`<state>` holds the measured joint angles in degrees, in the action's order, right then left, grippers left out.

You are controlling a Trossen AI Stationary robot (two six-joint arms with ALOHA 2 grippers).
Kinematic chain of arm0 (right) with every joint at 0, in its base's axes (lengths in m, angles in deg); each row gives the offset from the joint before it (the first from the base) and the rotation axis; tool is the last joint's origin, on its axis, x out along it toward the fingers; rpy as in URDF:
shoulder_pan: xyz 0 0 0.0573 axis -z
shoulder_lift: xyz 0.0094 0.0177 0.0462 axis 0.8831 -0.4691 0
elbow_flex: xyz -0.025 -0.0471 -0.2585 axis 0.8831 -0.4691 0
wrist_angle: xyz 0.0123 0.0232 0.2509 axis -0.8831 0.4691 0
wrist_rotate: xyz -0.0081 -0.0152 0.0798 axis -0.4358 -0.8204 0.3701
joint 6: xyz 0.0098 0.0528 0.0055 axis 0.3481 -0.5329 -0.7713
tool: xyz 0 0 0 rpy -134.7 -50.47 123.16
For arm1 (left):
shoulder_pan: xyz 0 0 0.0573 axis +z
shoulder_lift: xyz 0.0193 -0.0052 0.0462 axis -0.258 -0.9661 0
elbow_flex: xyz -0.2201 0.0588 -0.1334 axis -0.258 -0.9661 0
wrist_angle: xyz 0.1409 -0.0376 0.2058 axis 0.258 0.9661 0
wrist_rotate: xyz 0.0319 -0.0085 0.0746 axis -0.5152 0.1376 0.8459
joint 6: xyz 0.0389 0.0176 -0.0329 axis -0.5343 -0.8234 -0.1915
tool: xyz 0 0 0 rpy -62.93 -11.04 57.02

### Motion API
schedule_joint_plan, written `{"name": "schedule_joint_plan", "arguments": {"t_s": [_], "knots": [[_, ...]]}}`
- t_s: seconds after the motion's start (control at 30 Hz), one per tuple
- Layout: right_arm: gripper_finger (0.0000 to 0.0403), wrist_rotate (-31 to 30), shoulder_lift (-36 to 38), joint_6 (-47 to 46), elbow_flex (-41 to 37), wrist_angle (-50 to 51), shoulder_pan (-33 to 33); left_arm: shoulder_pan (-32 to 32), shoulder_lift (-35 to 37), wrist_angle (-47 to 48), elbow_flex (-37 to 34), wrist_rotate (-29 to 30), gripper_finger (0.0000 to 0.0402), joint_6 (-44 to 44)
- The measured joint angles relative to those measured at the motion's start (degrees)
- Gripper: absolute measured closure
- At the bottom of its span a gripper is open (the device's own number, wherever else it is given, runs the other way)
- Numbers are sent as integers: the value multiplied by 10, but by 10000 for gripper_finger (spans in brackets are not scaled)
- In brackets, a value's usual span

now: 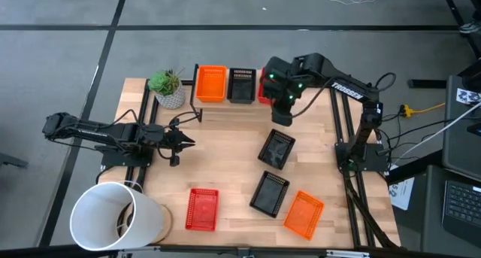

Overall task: Stack baskets on shelf by color
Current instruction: Stack the right red bin on top of the red bin on the shelf, then stack the red bin on top of the red bin on the shelf

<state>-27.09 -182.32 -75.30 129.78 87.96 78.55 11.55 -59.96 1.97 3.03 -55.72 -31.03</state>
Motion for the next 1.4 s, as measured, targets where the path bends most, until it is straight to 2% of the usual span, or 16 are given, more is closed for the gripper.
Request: {"name": "schedule_joint_plan", "arguments": {"t_s": [0.07,0.2,0.3,0.43,0.77,1.03,1.23,1.4], "knots": [[309,-48,0,-5,-27,0,-3,0,0,0,0,0,364,0],[309,-56,-1,-2,-108,-11,-3,0,0,0,0,0,364,0],[309,-94,-1,12,-164,-39,0,0,0,0,0,0,364,0],[309,-111,-1,14,-198,-48,6,0,0,0,0,0,364,0],[309,-189,-1,1,-165,-54,6,0,0,0,0,0,364,0],[309,-193,-1,-21,-161,-24,6,0,0,0,0,0,364,0],[309,-247,-1,-48,-160,-6,6,0,0,0,0,0,364,0],[309,-249,-1,-63,-160,2,6,0,0,0,0,0,364,0]]}}
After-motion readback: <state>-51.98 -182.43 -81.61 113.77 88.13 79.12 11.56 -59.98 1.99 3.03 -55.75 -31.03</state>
